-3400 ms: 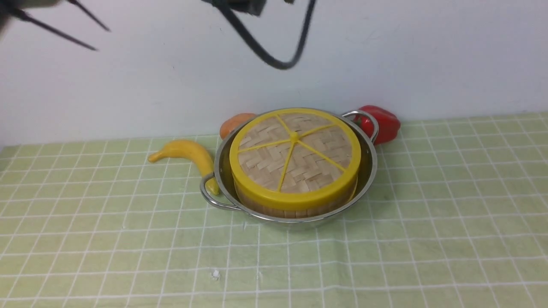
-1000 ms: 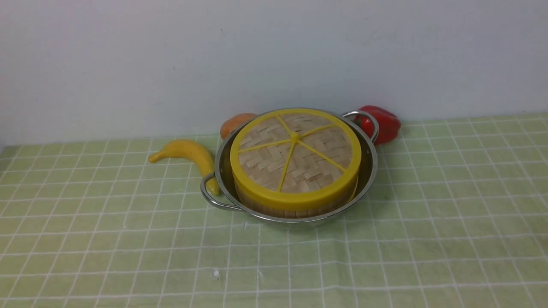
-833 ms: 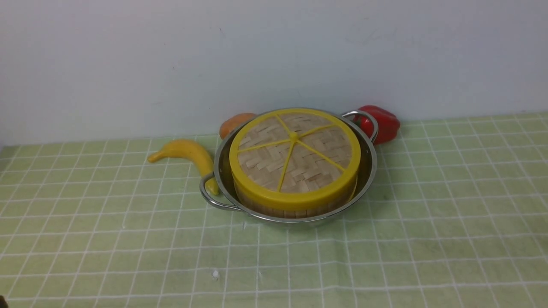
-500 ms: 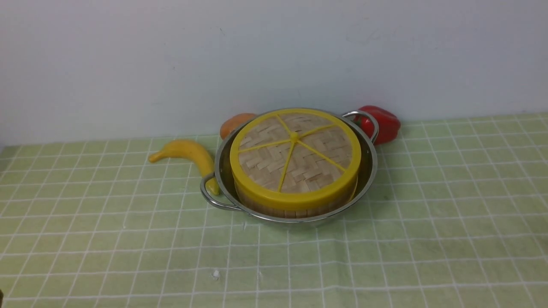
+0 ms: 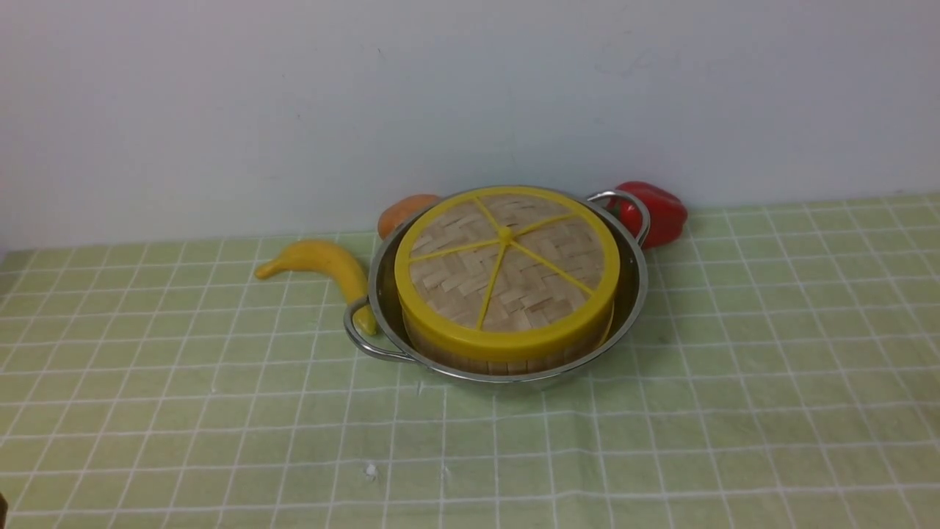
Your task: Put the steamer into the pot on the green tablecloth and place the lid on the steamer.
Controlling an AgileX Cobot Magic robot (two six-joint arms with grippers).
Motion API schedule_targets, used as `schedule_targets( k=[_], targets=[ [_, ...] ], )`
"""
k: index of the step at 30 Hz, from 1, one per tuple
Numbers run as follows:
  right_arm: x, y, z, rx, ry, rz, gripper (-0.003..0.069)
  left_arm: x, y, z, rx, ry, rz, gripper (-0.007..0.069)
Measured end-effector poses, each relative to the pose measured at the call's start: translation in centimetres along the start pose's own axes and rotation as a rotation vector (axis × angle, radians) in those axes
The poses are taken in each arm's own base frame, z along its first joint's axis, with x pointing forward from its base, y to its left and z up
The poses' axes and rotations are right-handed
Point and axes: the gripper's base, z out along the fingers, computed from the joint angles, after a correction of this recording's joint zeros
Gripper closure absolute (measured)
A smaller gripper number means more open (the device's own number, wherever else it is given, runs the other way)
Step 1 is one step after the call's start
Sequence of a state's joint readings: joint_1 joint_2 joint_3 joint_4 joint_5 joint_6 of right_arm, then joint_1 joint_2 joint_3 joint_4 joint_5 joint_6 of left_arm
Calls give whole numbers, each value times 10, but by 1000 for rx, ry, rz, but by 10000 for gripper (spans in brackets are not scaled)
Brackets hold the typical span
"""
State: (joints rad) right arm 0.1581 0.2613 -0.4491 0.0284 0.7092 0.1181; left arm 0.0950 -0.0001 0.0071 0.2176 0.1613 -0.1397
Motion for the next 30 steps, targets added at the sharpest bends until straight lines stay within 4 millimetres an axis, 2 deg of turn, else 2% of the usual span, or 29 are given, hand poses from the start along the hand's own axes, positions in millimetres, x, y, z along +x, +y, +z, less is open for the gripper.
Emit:
schedule_targets(
  k=[7, 12, 30],
  targets=[
    [46, -12, 6, 83, -290, 17, 538, 0, 0, 0, 0, 0, 0, 534],
    [82, -18, 27, 91, -318, -3, 519, 0, 0, 0, 0, -1, 0, 525],
    [82, -18, 28, 86, -357, -4, 475, 0, 0, 0, 0, -1, 0, 498]
  ],
)
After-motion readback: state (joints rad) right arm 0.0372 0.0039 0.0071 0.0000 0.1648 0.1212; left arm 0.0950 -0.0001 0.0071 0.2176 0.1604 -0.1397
